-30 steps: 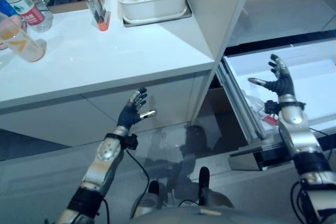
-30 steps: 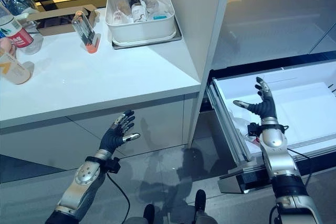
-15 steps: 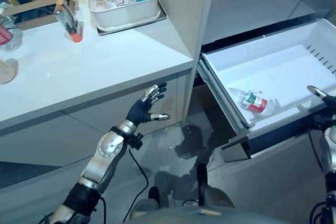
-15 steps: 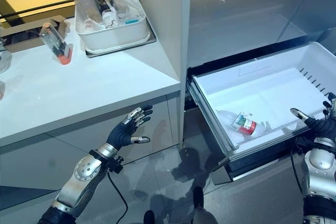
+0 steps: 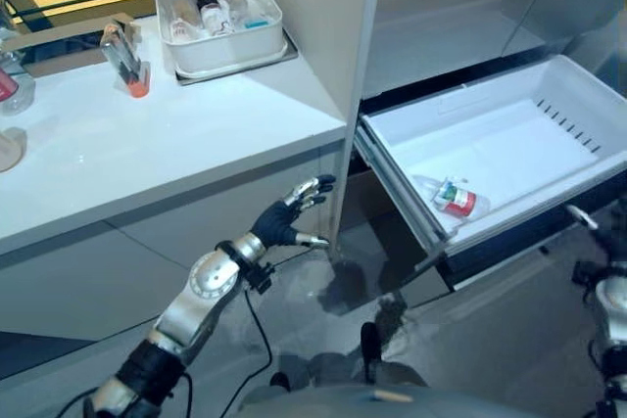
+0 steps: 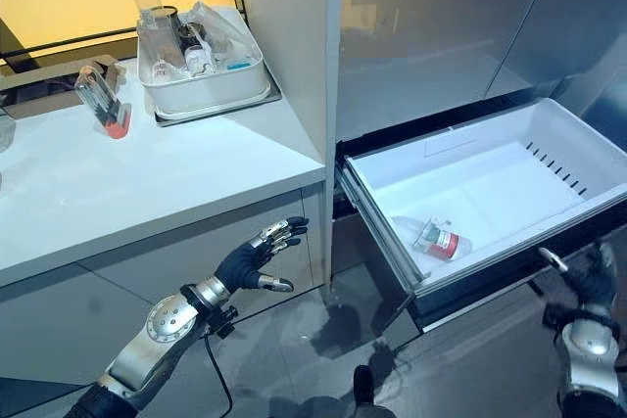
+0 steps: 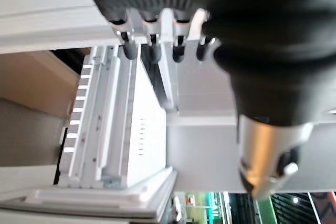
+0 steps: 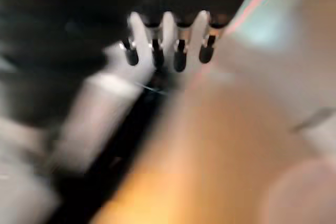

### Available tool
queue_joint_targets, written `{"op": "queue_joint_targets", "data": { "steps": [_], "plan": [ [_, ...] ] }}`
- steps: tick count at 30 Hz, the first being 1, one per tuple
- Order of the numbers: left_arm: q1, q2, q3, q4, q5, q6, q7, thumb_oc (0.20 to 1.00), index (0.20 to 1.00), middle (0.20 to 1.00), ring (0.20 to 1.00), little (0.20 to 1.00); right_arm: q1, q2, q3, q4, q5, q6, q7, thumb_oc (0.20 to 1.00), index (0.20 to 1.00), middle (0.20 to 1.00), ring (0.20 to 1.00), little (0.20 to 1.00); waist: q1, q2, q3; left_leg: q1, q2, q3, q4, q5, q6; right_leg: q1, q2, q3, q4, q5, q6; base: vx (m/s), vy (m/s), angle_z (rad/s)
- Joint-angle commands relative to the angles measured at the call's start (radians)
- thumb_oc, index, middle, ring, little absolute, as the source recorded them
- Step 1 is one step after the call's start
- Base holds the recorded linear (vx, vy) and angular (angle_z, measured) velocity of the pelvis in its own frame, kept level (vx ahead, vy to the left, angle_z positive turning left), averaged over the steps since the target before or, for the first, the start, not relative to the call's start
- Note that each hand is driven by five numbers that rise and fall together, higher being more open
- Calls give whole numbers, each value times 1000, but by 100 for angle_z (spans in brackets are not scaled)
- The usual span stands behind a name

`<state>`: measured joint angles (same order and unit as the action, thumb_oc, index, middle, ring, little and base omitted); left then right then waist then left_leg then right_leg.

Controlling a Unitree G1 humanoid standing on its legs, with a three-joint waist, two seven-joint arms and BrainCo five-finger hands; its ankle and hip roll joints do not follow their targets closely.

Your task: Take the drinks into the refrigerator

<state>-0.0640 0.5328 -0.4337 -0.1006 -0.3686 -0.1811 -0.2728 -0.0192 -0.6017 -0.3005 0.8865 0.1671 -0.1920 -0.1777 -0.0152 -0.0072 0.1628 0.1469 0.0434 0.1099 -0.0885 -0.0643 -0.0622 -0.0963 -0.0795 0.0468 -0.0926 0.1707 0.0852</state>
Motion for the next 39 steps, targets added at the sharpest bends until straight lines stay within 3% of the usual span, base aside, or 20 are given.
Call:
{"op": "queue_joint_targets", "data": {
  "steps": [1, 6, 9, 11, 12, 13, 15, 18, 19, 20, 21, 26, 31, 39],
  "plan": [
    [-47, -16, 11, -28, -17, -33, -15, 1000, 1000, 1000, 1000, 1000, 37, -12, 53, 62, -51, 41, 40, 1000, 1000, 1000, 1000, 1000, -43, 27, 19, -80, -49, -11, 25, -5, 70, 64, 8, 16, 65, -115, 34, 0, 0, 0],
    [-43, -15, -4, -29, -14, -29, -17, 1000, 1000, 1000, 1000, 1000, -7, 10, 130, 200, -24, 48, 89, 1000, 1000, 1000, 1000, 1000, -34, 22, 21, -85, -50, -9, 31, 6, 67, 65, 6, 11, 68, -107, 32, -7, -13, -5],
    [-26, -18, 12, -42, -28, -27, -10, 1000, 1000, 1000, 1000, 1000, 17, 31, 52, 59, 121, 3, 82, 1000, 1000, 1000, 1000, 1000, -42, 26, 18, -81, -49, -10, 28, 7, 65, 68, 6, 9, 68, -110, 32, 28, 3, -8],
    [-1, -24, 29, -43, -40, -26, -8, 1000, 1000, 1000, 1000, 1000, 80, 48, -8, -201, 181, -38, 104, 1000, 1000, 1000, 1000, 1000, -55, 29, 19, -80, -49, -9, 27, 7, 65, 67, 5, 11, 72, -112, 33, 6, 1, -2],
    [-1, -24, 29, -43, -40, -26, -8, 1000, 1000, 1000, 1000, 1000, 81, 48, -8, -202, 181, -37, 104, 1000, 1000, 1000, 1000, 1000, -54, 29, 19, -80, -49, -9, 27, 7, 65, 67, 5, 11, 72, -112, 33, 17, 18, -6],
    [3, -40, 16, -22, -46, -22, -7, 1000, 1000, 1000, 1000, 1000, 83, 70, -74, -247, 228, -80, 59, 1000, 1000, 1000, 1000, 1000, -65, 31, 16, -80, -52, -5, 28, 4, 67, 65, 6, 18, 73, -113, 34, 27, 22, -8],
    [9, -50, 8, -12, -25, -21, -1, 1000, 1000, 1000, 1000, 1000, 81, 66, -103, -297, 160, -77, 2, 1000, 1000, 1000, 1000, 1000, -66, 34, 9, -78, -53, 2, 29, 0, 69, 64, 5, 24, 73, -111, 35, 18, 14, -2],
    [2, -51, 5, -9, -13, -13, 0, 1000, 1000, 1000, 1000, 1000, 99, 35, -63, -304, 31, -13, -5, 1000, 1000, 1000, 1000, 1000, -63, 33, 6, -77, -55, 5, 32, -3, 72, 64, 4, 30, 71, -109, 35, 14, 0, 0],
    [-5, -55, -2, -4, -18, -9, -6, 1000, 1000, 1000, 1000, 1000, 93, 20, -27, -247, -57, 28, -18, 887, 887, 887, 887, 887, -54, 34, -1, -70, -54, 0, 30, -15, 75, 73, 4, 28, 66, -119, 37, 0, 0, 0],
    [-5, -56, 0, -4, -18, -10, -7, 1000, 1000, 1000, 1000, 1000, 87, 19, -23, -242, -59, 28, -20, 645, 645, 645, 645, 645, -55, 32, 3, -75, -55, 3, 33, -6, 74, 69, 4, 29, 68, -110, 35, 0, 0, 0],
    [-7, -60, 1, -3, -21, -8, -9, 1000, 1000, 1000, 1000, 1000, 70, 13, 9, -215, -108, 45, -24, 200, 200, 200, 200, 200, -50, 32, 3, -74, -55, 1, 34, -6, 75, 71, 3, 28, 67, -110, 35, 0, 0, 0],
    [-6, -64, 6, -11, -17, -9, -12, 1000, 1000, 1000, 1000, 1000, -40, -9, 159, -210, -299, 89, -13, 200, 200, 200, 200, 200, -21, 28, 3, -71, -55, -7, 30, 0, 74, 82, -2, 18, 56, -104, 34, -8, -3, 0],
    [-5, -66, 1, -19, -27, -6, -13, 1000, 1000, 1000, 1000, 1000, -104, -11, 216, -203, -300, 85, 3, 200, 200, 200, 200, 200, -8, 25, 5, -75, -59, -16, 27, 4, 74, 87, -4, 9, 51, -103, 35, 0, 0, 0],
    [-24, -63, -32, -68, -74, -5, 1, 1000, 1000, 1000, 1000, 1000, -377, 33, 459, -36, -304, 89, 32, 200, 200, 200, 200, 200, 60, 6, 19, -101, -71, -57, 21, 12, 80, 85, -15, -27, 45, -100, 38, -22, 3, 11]
  ]
}}
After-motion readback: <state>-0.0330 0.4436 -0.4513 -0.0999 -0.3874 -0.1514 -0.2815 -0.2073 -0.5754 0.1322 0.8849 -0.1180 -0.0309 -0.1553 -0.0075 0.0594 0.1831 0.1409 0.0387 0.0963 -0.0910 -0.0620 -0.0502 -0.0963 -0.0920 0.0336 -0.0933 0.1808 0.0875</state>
